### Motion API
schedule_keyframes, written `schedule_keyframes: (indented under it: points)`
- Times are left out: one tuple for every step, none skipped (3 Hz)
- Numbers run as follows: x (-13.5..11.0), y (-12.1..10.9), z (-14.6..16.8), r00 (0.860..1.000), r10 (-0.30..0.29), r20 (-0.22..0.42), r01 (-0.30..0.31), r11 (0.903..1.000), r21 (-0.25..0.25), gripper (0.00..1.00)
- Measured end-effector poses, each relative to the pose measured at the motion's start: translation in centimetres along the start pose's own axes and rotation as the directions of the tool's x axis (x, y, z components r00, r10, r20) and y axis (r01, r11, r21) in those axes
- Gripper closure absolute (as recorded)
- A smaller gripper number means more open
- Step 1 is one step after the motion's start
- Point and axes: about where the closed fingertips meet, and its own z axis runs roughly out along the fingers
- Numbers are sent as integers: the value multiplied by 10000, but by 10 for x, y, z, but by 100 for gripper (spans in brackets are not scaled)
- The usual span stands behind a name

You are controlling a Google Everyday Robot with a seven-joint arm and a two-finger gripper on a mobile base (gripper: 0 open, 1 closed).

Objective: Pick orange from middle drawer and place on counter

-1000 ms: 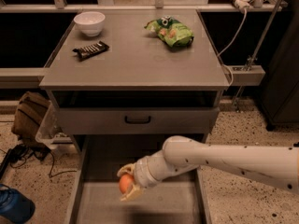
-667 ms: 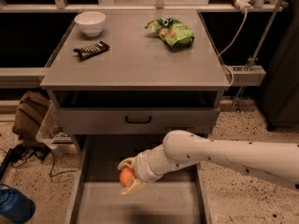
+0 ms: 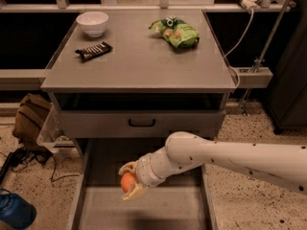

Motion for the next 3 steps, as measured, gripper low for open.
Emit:
schedule_keyframes:
  points:
    - [-49,-20,-38,9956,-932,77,930,9954,249,100]
    - [-125,-36,-86,9768,-2115,-334,2129,9760,466,100]
    - [-198,-48,-136,9376,-3305,-1082,3400,9365,857,100]
